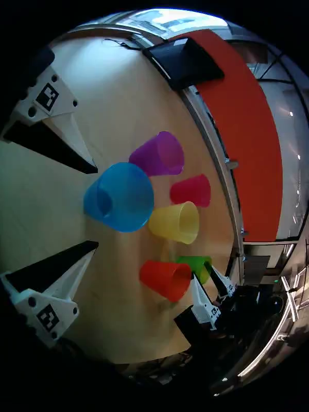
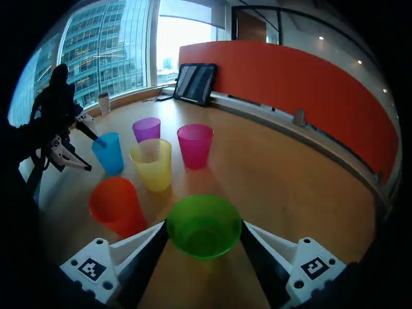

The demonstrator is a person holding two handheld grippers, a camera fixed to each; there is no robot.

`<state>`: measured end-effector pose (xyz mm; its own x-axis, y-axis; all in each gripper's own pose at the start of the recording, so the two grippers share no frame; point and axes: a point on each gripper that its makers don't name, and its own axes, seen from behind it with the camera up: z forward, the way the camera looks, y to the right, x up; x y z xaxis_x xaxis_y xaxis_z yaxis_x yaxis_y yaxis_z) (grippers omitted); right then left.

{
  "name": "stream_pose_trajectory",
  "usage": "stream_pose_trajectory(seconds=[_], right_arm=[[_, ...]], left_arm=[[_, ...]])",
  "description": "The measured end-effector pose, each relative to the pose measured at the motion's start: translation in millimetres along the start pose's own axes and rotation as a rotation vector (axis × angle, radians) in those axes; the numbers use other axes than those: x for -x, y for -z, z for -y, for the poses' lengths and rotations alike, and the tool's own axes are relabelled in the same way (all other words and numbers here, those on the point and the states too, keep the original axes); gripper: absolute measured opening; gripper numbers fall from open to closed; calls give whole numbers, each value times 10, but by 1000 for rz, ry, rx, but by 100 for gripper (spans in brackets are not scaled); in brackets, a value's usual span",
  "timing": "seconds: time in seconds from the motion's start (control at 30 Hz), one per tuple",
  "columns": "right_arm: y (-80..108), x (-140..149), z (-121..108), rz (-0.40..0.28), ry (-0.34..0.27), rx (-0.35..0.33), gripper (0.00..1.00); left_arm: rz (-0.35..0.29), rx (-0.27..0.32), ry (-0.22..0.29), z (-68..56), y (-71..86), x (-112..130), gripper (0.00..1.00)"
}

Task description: Pour water

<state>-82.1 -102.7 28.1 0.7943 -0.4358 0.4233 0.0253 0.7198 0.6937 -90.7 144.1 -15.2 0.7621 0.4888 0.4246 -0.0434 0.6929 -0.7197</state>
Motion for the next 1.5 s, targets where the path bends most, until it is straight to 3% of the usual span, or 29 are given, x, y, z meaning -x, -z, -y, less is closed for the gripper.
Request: stream_pose_trajectory(seconds=[0.33, 0.6, 0.83, 1.17, 1.5], right_arm=[[207, 48, 26, -24, -24, 30, 100], [493, 38, 54, -65, -37, 69, 100], [753, -48, 85, -127, -47, 118, 100], [1061, -366, 133, -313, -97, 220, 99], [1282, -578, 4, -465, -147, 358, 99]], left_arm=[[-27, -35, 20, 39, 167, 34, 97], [-69, -81, 69, 136, 352, 46, 97], [-127, -129, 71, 155, 553, -31, 97], [-296, -237, 135, 307, 823, -279, 97], [-472, -379, 172, 463, 1030, -514, 97]])
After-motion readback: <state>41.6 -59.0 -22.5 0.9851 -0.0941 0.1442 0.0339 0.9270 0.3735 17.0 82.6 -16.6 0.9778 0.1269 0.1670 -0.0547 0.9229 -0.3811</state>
